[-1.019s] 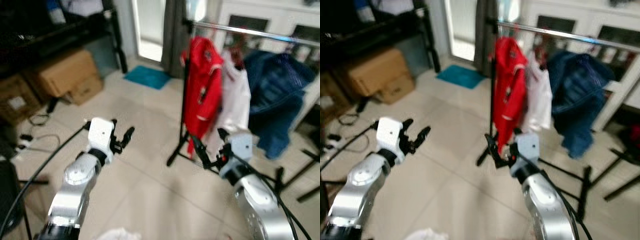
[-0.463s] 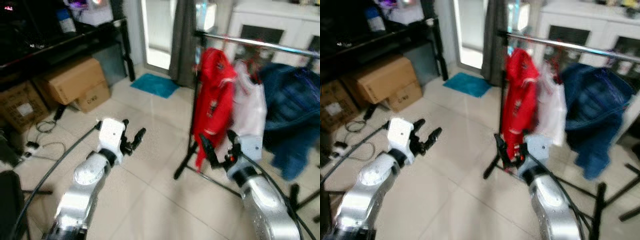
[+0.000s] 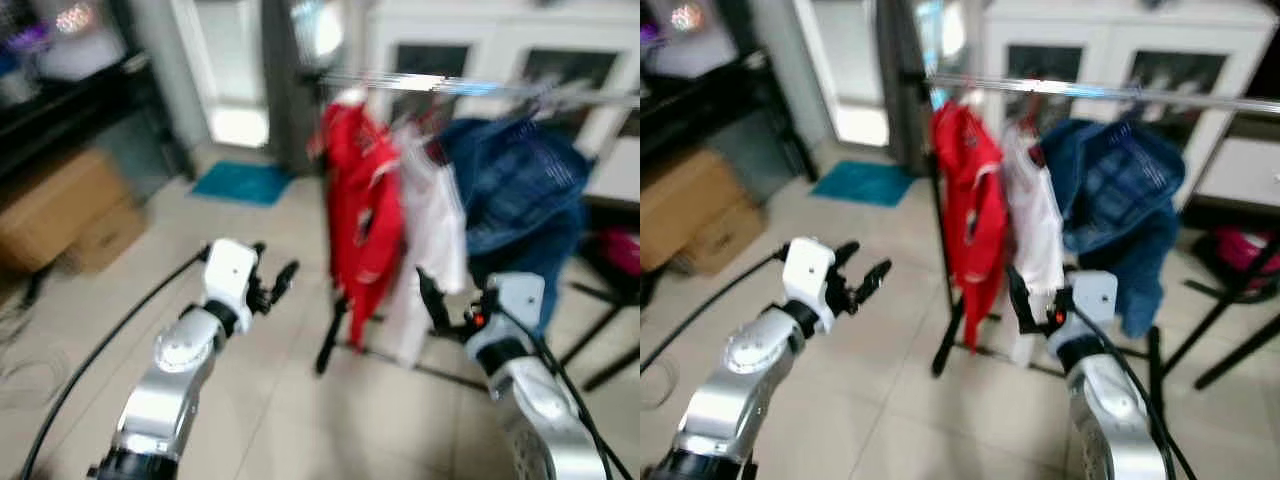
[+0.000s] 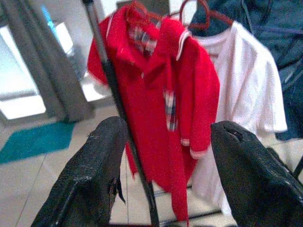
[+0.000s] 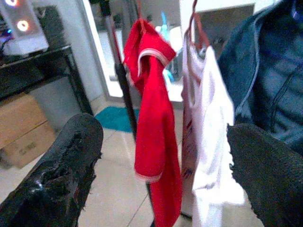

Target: Hang hanger

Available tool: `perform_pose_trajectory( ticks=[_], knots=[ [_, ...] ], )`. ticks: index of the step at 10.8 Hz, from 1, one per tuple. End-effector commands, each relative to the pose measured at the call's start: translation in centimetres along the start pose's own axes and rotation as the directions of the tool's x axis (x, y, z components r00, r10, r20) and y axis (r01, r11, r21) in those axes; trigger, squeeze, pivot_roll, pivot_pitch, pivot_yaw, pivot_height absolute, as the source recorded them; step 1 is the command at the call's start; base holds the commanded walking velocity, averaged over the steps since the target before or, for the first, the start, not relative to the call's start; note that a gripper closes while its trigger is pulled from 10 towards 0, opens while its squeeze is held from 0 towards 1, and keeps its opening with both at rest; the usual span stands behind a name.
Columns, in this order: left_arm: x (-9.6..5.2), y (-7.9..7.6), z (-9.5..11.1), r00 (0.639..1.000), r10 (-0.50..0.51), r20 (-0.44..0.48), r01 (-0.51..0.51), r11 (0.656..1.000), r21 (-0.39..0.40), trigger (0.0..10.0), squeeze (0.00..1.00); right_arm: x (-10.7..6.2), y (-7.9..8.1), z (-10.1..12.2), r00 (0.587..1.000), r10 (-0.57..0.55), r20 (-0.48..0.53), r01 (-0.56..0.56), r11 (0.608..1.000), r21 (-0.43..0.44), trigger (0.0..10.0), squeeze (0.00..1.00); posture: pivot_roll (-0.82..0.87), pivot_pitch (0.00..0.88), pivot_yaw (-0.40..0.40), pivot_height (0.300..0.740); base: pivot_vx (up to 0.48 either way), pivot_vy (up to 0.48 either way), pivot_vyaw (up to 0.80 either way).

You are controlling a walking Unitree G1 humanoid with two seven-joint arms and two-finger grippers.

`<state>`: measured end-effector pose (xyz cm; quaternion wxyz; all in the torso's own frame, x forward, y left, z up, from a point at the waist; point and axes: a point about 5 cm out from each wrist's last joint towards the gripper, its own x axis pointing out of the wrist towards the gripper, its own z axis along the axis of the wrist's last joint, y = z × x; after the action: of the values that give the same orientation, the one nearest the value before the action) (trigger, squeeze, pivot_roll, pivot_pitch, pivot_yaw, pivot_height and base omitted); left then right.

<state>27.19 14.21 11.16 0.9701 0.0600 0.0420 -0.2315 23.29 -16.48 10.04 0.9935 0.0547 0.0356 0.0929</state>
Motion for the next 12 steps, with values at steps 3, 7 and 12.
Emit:
perform_pose_trajectory(
  ticks=[3,7,12],
  knots=[
    [-0.7,0.7,-0.7,0.999,0.019,-0.037,-0.02,1.0,-0.016,10.0,0.0,0.2,0.7,0.5,1.0,0.01,0.026,-0.01,1.0,0.008,10.0,0.0,-0.05,0.0,0.057,0.74,0.251,0.0,-0.43],
    [-3.8,2.2,-1.0,0.967,0.253,-0.022,-0.254,0.964,-0.078,10.0,0.0,3.2,0.6,1.6,0.994,0.107,0.024,-0.105,0.992,-0.071,10.0,0.0,0.04,0.0,-0.148,0.74,0.0,0.0,0.0],
    [-4.1,2.2,-1.2,0.978,0.196,-0.077,-0.198,0.98,-0.01,10.0,0.0,6.3,-2.4,3.2,0.997,-0.033,0.063,0.033,0.999,0.011,10.0,0.0,0.06,0.0,-0.151,0.74,0.0,0.0,0.0]
  ],
)
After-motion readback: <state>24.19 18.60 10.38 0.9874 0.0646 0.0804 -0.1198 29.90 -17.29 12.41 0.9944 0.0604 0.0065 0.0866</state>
